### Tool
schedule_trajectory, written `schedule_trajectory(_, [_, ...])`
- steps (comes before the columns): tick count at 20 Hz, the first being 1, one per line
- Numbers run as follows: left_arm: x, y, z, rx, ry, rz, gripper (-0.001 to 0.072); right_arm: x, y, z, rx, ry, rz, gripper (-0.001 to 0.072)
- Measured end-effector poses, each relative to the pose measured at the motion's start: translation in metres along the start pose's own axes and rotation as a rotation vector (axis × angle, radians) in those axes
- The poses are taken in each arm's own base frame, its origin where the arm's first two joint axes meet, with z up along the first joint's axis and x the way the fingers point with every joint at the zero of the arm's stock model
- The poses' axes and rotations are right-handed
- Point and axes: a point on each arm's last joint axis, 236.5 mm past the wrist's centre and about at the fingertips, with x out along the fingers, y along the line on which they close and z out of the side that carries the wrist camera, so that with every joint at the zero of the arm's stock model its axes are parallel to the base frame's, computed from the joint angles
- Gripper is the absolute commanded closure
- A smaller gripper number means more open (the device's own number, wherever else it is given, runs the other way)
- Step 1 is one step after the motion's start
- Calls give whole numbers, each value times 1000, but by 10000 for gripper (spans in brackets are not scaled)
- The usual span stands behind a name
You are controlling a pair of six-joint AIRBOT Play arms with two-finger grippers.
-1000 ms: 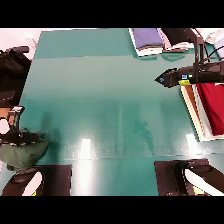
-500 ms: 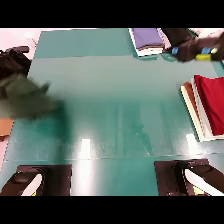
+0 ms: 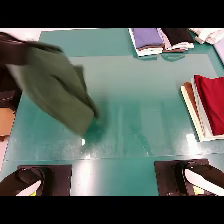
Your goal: Fold the shirts.
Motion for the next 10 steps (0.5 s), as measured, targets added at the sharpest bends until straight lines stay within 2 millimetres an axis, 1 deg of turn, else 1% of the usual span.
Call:
schedule_trajectory(2, [43, -50, -19, 62, 98, -107, 681, 4, -1, 2, -5, 13, 7, 690])
schedule_trajectory(3, [63, -75, -32, 98, 146, -156, 492, 7, -2, 2, -2, 20, 10, 689])
schedule_trajectory(4, [81, -98, -45, 132, 188, -196, 141, 9, -3, 1, 1, 28, 9, 689])
schedule_trajectory(5, [95, -114, -55, 160, 216, -223, 92, 11, -5, 0, 1, 36, 7, 689])
schedule_trajectory(6, [105, -126, -63, 178, 237, -242, 90, 12, -7, -1, -1, 41, 2, 690])
schedule_trajectory(7, [115, -131, -66, 194, 240, -247, 90, 12, -8, -2, -4, 49, -5, 689])
schedule_trajectory(8, [124, -129, -66, 194, 239, -239, 90, 12, -11, -4, -8, 56, -14, 690])
schedule_trajectory(9, [131, -121, -65, 184, 239, -222, 90, 11, -12, -6, -12, 66, -22, 689])
schedule_trajectory(10, [140, -105, -64, 162, 241, -193, 90, 11, -14, -8, -15, 78, -31, 690])
